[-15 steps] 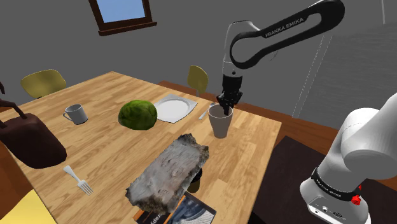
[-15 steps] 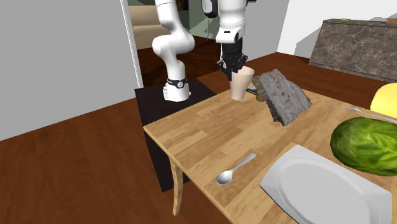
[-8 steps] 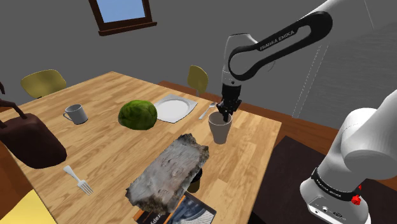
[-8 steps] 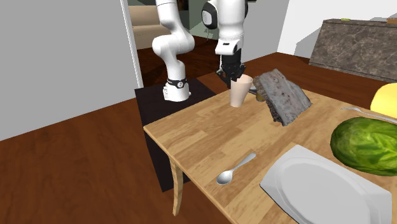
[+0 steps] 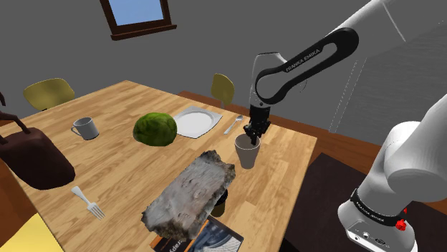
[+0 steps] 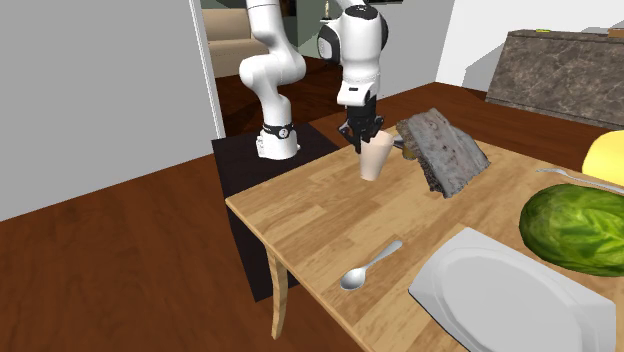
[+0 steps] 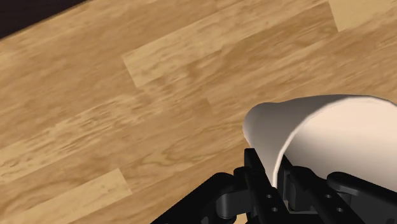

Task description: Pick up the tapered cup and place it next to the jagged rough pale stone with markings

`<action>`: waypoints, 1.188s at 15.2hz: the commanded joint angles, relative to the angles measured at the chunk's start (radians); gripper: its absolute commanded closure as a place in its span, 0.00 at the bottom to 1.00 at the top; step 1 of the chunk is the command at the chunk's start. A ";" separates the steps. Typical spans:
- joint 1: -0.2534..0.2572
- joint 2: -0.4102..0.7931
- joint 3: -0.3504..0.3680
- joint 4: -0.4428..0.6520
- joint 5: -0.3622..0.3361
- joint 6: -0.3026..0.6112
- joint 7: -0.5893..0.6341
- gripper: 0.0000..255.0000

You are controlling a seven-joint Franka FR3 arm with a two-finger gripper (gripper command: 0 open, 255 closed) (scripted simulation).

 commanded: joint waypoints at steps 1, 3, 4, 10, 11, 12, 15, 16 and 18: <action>0.002 0.018 0.000 -0.007 0.005 0.026 -0.006 1.00; 0.002 0.018 0.000 -0.007 0.005 0.026 -0.006 1.00; 0.002 0.018 0.000 -0.007 0.005 0.026 -0.006 1.00; 0.002 0.018 0.000 -0.007 0.005 0.026 -0.006 0.00; 0.002 0.019 0.000 -0.007 0.005 0.026 -0.006 0.00; 0.002 0.018 0.000 -0.007 0.005 0.026 -0.006 0.00; 0.002 0.018 0.000 -0.007 0.005 0.026 -0.006 0.00; -0.003 -0.004 -0.003 0.008 -0.003 -0.011 -0.001 0.00; -0.010 -0.044 -0.008 0.042 -0.018 -0.086 0.007 0.00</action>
